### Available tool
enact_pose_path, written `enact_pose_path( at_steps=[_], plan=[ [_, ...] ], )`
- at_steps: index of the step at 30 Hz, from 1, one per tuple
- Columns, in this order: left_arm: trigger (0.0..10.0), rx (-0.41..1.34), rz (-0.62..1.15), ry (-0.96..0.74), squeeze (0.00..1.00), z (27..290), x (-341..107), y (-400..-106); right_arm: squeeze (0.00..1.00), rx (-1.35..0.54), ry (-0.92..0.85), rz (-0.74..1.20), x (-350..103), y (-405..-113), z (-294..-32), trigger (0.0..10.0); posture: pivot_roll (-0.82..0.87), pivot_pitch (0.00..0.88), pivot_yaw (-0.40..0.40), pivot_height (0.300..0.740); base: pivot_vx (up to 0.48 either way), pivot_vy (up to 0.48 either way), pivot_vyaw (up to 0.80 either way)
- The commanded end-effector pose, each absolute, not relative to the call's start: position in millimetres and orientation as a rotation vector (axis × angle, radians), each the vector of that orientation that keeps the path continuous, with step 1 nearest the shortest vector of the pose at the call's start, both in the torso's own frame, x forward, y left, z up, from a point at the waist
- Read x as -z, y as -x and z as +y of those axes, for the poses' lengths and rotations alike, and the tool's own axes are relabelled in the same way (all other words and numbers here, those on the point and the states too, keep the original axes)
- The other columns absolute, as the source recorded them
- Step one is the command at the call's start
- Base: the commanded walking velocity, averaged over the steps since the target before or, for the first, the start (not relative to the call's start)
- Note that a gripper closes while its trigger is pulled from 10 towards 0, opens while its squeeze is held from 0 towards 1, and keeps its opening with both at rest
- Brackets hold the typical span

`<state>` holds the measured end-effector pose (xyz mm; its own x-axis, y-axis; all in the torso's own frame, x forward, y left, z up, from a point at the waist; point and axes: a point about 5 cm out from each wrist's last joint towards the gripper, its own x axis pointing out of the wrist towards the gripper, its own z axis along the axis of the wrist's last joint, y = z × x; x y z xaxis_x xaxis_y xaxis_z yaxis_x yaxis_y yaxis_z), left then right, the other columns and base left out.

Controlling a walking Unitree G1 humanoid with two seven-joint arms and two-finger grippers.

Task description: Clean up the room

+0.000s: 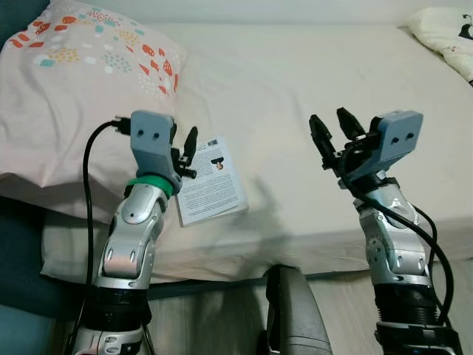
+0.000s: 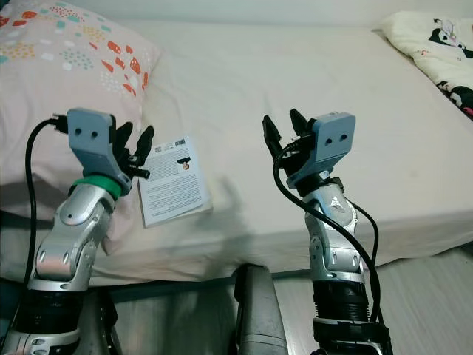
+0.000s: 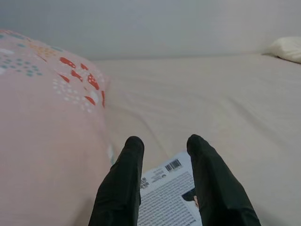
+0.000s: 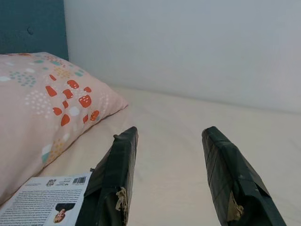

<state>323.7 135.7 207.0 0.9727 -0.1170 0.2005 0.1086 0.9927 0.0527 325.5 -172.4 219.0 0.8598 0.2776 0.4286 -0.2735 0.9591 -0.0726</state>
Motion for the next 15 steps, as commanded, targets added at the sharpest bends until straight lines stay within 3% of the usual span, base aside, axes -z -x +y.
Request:
enact_pose_path(
  at_steps=[1,15],
  plan=[
    [10.0,0.104,-0.196,-0.049,0.00,137.0,-201.4,-322.0,0.00,-0.272,0.019,-0.462,-221.1,-325.0,-175.5,10.0,-0.09,0.000,-0.034,0.468,0.000,0.000,0.00],
    [10.0,0.093,-0.211,-0.038,0.00,131.9,-200.4,-323.2,0.00,-0.258,0.023,-0.475,-219.7,-332.6,-172.0,10.0,-0.08,0.000,-0.045,0.497,0.000,0.000,0.00]
  ],
)
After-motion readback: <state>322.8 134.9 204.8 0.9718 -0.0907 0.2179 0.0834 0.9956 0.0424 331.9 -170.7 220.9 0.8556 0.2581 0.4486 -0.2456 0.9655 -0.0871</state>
